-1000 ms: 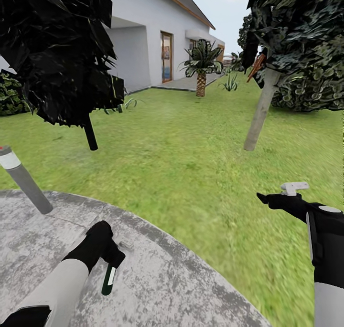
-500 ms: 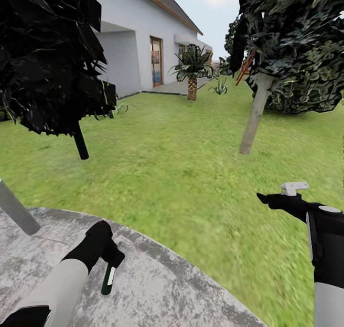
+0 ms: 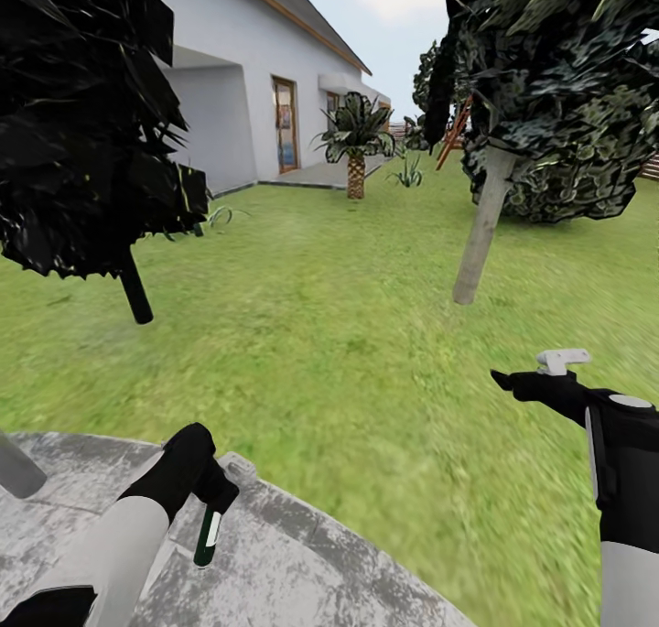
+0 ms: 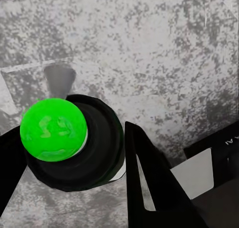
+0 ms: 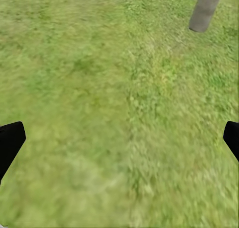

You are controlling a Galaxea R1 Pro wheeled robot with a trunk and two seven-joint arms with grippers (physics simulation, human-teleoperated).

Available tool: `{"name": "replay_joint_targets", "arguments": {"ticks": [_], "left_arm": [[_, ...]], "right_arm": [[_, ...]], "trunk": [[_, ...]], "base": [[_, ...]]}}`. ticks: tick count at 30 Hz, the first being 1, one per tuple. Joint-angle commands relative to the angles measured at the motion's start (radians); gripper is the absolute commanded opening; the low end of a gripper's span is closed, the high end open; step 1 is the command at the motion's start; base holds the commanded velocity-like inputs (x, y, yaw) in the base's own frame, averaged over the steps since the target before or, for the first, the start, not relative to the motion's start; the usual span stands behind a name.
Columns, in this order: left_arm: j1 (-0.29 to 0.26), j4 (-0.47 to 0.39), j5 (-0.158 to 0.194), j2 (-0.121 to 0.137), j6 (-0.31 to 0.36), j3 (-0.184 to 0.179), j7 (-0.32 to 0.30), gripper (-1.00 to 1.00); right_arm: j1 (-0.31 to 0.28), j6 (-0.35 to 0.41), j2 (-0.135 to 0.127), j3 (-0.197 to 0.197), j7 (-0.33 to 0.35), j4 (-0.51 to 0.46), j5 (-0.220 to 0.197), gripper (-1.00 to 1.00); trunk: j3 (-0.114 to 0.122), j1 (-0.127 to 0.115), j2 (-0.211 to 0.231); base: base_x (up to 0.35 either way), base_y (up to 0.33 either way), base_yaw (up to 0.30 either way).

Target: Pick up the pesticide atomizer in the garden and spray insectifuge to fully cover both potted plants in the garden.

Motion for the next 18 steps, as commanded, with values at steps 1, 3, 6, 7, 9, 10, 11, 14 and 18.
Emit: {"name": "replay_joint_targets", "arguments": {"ticks": [1, 3, 6, 7, 9, 10, 11, 14, 18], "left_arm": [[0.000, -0.001, -0.009, -0.001, 0.004, 0.009, -0.009, -1.00], [0.000, -0.001, -0.009, -0.001, 0.004, 0.027, -0.009, -1.00], [0.000, -0.002, -0.009, -0.001, 0.004, 0.043, -0.009, -1.00], [0.000, -0.001, -0.009, -0.001, 0.004, 0.045, -0.009, -1.00], [0.000, -0.001, -0.009, -0.001, 0.004, 0.046, -0.009, -1.00], [0.000, -0.001, -0.009, -0.001, 0.003, 0.047, -0.009, -1.00], [0.000, -0.001, -0.009, -0.001, 0.003, 0.047, -0.009, -1.00], [0.000, -0.001, -0.009, -0.001, 0.003, 0.048, -0.009, -1.00], [0.000, -0.001, -0.009, -0.001, 0.003, 0.049, -0.009, -1.00]], "right_arm": [[-0.001, 0.002, 0.000, -0.001, 0.010, -0.001, 0.011, 1.00], [-0.001, 0.002, 0.000, -0.001, 0.010, -0.001, 0.011, 1.00], [-0.001, 0.002, 0.000, -0.001, 0.010, -0.001, 0.011, 1.00], [-0.001, 0.002, 0.000, -0.001, 0.010, -0.001, 0.011, 1.00], [-0.001, 0.002, 0.000, -0.001, 0.010, -0.001, 0.010, 1.00], [-0.001, 0.002, 0.000, -0.001, 0.010, -0.001, 0.011, 1.00], [-0.001, 0.002, 0.000, -0.001, 0.010, -0.001, 0.011, 1.00], [-0.001, 0.002, 0.000, -0.001, 0.010, -0.001, 0.010, 1.00], [-0.001, 0.002, 0.000, -0.001, 0.010, -0.001, 0.010, 1.00]], "trunk": [[-0.001, 0.000, 0.000], [0.001, 0.000, 0.000], [0.004, 0.000, 0.000], [0.005, 0.000, 0.000], [0.007, 0.000, 0.000], [0.008, 0.000, 0.000], [0.009, 0.000, 0.000], [0.013, 0.000, 0.000], [0.019, 0.000, 0.000]], "base": [[0.315, 0.109, -0.016], [0.315, 0.109, -0.053], [0.315, 0.109, -0.139], [0.315, 0.109, -0.183], [0.315, 0.108, -0.194], [0.315, 0.108, -0.202], [0.315, 0.108, -0.200], [0.315, 0.109, -0.186], [0.315, 0.107, -0.156]]}}
